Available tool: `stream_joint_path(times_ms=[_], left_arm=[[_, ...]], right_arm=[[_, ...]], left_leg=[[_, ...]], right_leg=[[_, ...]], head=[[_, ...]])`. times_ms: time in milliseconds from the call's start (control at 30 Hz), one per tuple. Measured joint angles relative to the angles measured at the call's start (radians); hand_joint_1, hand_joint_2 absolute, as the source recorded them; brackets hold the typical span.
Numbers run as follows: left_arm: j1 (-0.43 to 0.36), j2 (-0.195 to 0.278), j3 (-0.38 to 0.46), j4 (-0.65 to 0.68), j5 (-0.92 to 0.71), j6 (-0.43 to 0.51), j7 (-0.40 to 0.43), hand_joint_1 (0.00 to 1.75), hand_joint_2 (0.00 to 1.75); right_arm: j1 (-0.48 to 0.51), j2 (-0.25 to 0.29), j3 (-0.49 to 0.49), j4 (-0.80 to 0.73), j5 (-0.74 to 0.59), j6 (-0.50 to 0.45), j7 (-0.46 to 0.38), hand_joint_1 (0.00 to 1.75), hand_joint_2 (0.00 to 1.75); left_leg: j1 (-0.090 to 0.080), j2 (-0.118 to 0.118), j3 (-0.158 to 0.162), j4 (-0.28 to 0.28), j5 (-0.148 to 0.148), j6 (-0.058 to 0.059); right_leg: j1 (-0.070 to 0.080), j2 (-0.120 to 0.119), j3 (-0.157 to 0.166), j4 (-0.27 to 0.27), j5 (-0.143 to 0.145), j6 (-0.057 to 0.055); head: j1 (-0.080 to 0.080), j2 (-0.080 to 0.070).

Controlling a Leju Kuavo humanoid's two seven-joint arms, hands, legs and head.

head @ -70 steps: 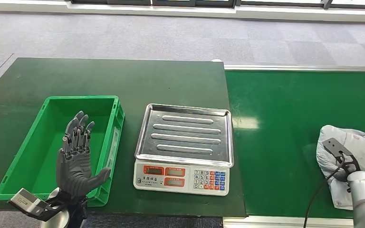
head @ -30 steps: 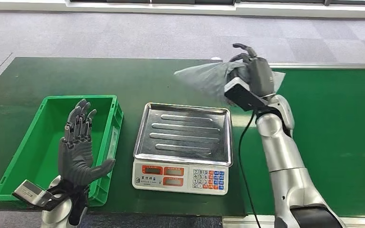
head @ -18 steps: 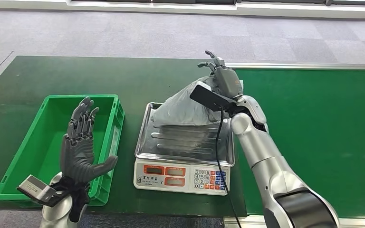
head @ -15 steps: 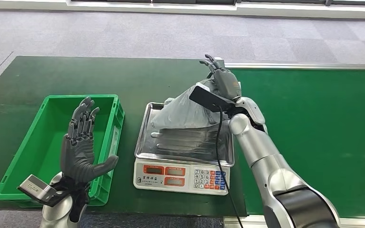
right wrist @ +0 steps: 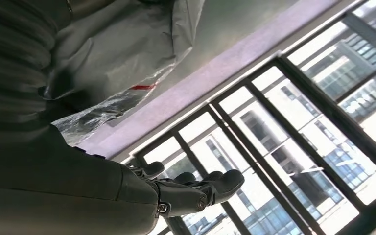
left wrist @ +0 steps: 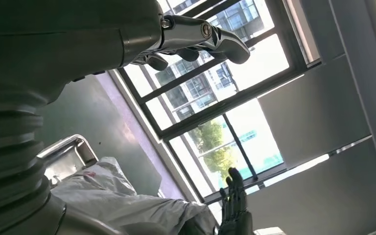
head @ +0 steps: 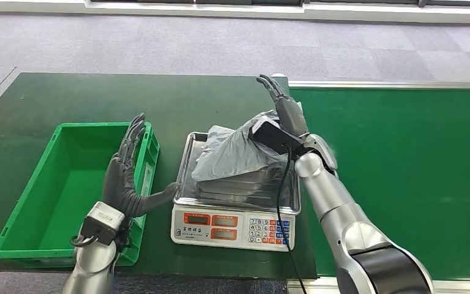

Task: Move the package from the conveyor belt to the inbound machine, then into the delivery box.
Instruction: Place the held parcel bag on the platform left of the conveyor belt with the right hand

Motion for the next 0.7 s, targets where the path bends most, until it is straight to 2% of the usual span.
stream_joint_path(times_ms=[267, 400, 500, 600, 700], left_arm=[[-0.245, -0.026, -0.073, 0.278, -0.102, 0.106, 0.111, 0.00, 1.75], [-0.369, -0.053, -0.102, 0.464, -0.148, 0.128, 0.132, 0.00, 1.75], [-0.427, -0.069, -0.117, 0.563, -0.159, 0.130, 0.135, 0.00, 1.75], [-0.474, -0.082, -0.133, 0.648, -0.165, 0.102, 0.151, 0.00, 1.75], [-0.523, -0.103, -0.165, 0.754, -0.191, -0.022, 0.210, 0.00, 1.75]], right_arm=[[0.058, 0.040, 0.003, -0.221, -0.209, 0.169, -0.007, 0.00, 1.75], [0.099, 0.040, 0.021, -0.334, -0.282, 0.206, 0.006, 0.00, 1.75], [0.122, 0.037, 0.037, -0.386, -0.297, 0.212, 0.008, 0.00, 1.75], [0.138, 0.028, 0.050, -0.420, -0.304, 0.206, 0.012, 0.00, 1.75], [0.158, 0.013, 0.070, -0.436, -0.307, 0.163, 0.019, 0.00, 1.75]], left_leg=[[0.000, 0.000, 0.000, 0.001, 0.001, 0.000], [0.000, 0.000, 0.000, 0.001, 0.001, 0.000], [-0.001, 0.002, 0.000, 0.001, 0.001, 0.000], [-0.001, 0.002, 0.000, 0.001, 0.000, 0.000], [-0.001, 0.001, 0.000, 0.001, 0.001, 0.000]], right_leg=[[0.000, 0.000, 0.000, 0.000, 0.001, 0.000], [0.000, 0.000, 0.000, 0.000, 0.001, 0.000], [-0.001, 0.001, 0.000, 0.000, 0.001, 0.000], [-0.001, 0.001, -0.001, 0.000, 0.001, 0.000], [-0.001, 0.000, 0.000, 0.000, 0.001, 0.000]], head=[[0.000, 0.000], [0.000, 0.000], [0.000, 0.000], [0.000, 0.000], [0.000, 0.000]])
